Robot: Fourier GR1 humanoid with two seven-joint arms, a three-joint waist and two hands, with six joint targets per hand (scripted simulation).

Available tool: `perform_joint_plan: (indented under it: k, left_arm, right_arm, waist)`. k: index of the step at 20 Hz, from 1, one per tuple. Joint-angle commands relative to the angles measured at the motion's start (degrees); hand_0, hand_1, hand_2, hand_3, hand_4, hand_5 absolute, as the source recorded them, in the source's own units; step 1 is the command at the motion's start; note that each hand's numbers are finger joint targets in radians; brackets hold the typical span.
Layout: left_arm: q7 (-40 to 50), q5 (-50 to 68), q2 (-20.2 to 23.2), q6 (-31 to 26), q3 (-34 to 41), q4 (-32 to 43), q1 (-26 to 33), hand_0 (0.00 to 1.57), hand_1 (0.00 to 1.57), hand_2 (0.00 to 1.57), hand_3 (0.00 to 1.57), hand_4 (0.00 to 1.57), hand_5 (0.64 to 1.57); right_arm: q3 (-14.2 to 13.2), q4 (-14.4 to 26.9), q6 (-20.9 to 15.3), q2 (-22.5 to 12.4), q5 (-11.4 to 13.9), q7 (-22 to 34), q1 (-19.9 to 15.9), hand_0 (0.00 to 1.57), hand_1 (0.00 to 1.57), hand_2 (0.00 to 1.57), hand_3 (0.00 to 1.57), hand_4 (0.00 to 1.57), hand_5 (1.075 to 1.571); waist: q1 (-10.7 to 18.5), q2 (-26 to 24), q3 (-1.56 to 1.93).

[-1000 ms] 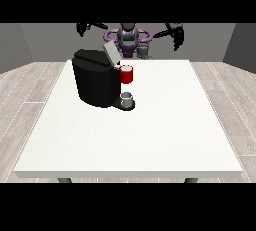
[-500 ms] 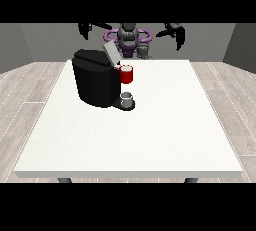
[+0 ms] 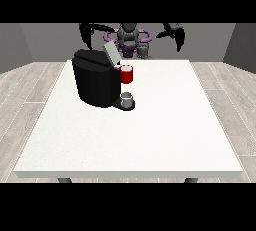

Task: Insert the coffee pod into the coffee machine and close the lid

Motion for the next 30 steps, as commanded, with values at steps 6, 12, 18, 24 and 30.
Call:
perform_joint_plan:
  k: [6,12,18,24,30]
  left_arm:
    - [4.0,3.5,2.4,-1.9,-1.6,-13.6,4.6,0.0,0.0,0.0,0.0,0.37,1.571]
    - [6.1,6.1,4.0,-2.2,-0.9,-19.8,7.4,0.0,0.0,0.0,0.0,0.38,1.571]
    - [5.8,6.6,5.0,-0.7,-0.3,-20.9,9.0,0.0,0.0,0.0,0.0,0.34,1.571]
    - [4.1,5.2,5.5,1.1,-0.8,-21.4,8.3,0.0,0.0,0.0,0.0,0.35,1.571]
    - [6.2,5.9,6.2,-0.1,-1.1,-21.6,9.8,0.0,0.0,0.0,0.0,0.36,1.571]
  right_arm:
    - [1.7,5.3,-1.7,0.9,1.9,-4.0,-4.5,0.0,0.0,0.0,0.0,0.0,1.571]
    - [2.1,7.8,1.3,-1.0,1.1,-3.2,-9.4,0.0,0.0,0.0,0.0,0.0,1.571]
    - [3.8,7.6,1.6,0.5,1.3,-2.0,-12.8,0.0,0.0,0.0,0.0,0.08,1.571]
    - [4.7,8.5,-1.1,0.1,4.3,-3.6,-17.7,0.0,0.0,0.0,0.0,0.2,1.571]
    - [6.8,8.2,0.5,0.0,5.4,-0.8,-20.6,0.0,0.0,0.0,0.0,0.1,1.571]
  waist:
    - [0.2,6.1,-0.01]
    - [-0.7,8.2,-0.01]
    - [-2.6,9.5,-0.02]
    - [-1.5,12.9,-0.02]
    - [-0.5,11.0,-0.03]
